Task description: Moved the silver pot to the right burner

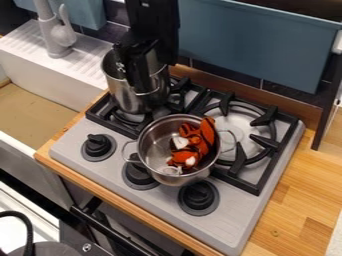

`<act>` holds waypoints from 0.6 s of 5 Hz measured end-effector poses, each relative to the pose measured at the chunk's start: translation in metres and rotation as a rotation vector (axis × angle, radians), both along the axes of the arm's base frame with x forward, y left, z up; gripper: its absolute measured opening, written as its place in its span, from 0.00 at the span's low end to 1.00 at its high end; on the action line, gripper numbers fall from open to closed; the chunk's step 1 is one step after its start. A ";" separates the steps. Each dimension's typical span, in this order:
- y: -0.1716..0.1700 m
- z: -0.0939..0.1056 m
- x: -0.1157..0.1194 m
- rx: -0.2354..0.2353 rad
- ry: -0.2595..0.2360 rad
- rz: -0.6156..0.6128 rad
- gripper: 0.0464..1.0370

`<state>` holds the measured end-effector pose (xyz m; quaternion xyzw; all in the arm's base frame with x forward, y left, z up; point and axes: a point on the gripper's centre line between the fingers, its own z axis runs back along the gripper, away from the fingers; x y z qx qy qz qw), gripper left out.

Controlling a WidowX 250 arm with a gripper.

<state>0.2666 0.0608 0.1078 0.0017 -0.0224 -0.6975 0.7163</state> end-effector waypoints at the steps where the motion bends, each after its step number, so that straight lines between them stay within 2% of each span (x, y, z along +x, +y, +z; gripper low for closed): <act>1: 0.000 -0.007 -0.002 -0.007 0.023 0.001 0.96; 3: 0.033 0.001 0.003 -0.018 -0.030 -0.008 0.96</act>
